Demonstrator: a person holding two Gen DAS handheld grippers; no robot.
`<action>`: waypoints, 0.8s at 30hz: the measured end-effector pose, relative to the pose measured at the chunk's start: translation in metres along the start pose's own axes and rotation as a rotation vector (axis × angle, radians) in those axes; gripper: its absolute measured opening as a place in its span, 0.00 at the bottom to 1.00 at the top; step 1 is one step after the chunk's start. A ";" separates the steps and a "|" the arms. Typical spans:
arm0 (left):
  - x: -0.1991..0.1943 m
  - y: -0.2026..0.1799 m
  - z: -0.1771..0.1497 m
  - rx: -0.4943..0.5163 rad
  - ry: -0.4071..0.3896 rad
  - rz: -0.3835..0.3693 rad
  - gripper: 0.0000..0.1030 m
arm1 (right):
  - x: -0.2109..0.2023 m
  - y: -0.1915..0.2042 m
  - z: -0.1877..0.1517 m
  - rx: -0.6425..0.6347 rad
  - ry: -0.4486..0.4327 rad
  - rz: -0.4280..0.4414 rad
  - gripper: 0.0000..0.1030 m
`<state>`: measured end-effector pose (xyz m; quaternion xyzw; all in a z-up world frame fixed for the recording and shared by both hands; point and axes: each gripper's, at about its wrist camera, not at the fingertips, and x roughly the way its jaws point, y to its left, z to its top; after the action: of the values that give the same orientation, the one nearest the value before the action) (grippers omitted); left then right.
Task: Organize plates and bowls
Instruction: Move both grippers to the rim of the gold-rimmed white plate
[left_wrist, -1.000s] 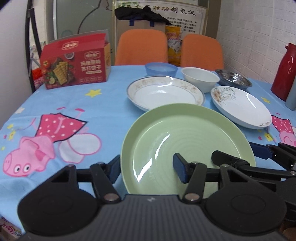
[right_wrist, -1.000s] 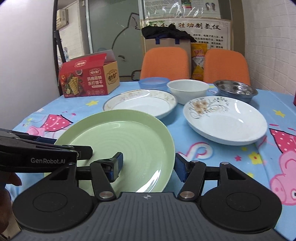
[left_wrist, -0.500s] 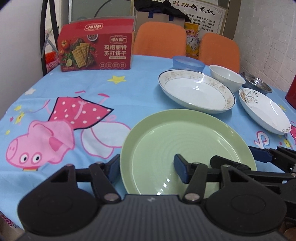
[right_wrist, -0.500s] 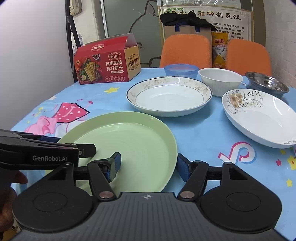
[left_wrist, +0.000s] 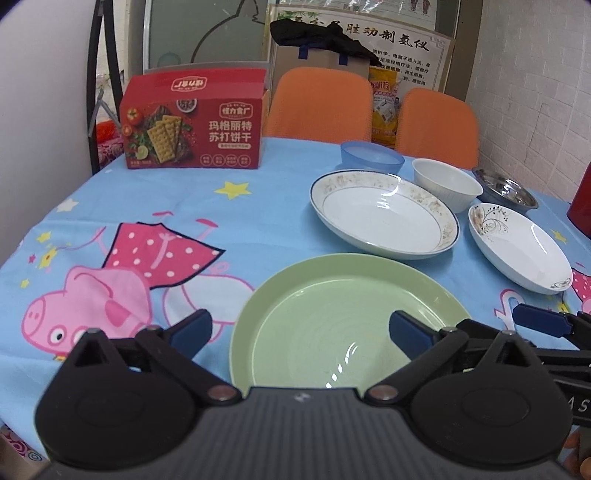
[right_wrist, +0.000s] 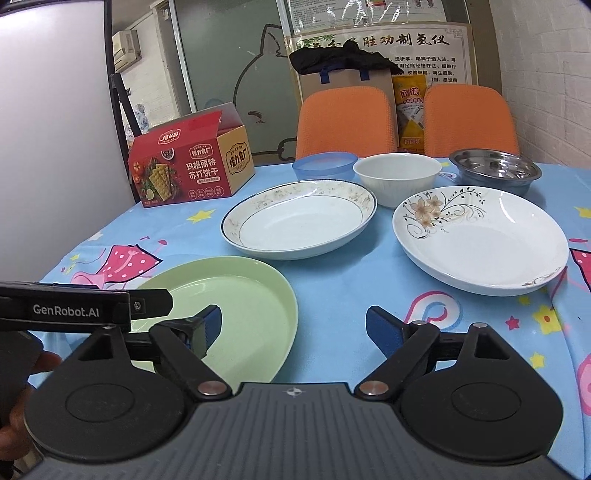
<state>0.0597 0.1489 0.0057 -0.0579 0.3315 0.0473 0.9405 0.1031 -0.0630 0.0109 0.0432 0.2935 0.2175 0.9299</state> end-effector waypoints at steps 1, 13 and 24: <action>0.000 -0.002 0.001 0.004 -0.001 0.001 0.98 | -0.001 -0.002 0.001 0.002 -0.002 -0.001 1.00; 0.003 -0.020 0.019 0.061 -0.028 0.044 0.98 | -0.005 -0.018 0.008 0.018 -0.017 -0.026 1.00; 0.025 -0.017 0.047 0.049 -0.016 0.056 0.98 | 0.016 -0.023 0.073 -0.126 -0.131 0.004 1.00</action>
<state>0.1102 0.1405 0.0273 -0.0253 0.3266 0.0660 0.9425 0.1648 -0.0736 0.0576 -0.0008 0.2177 0.2341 0.9475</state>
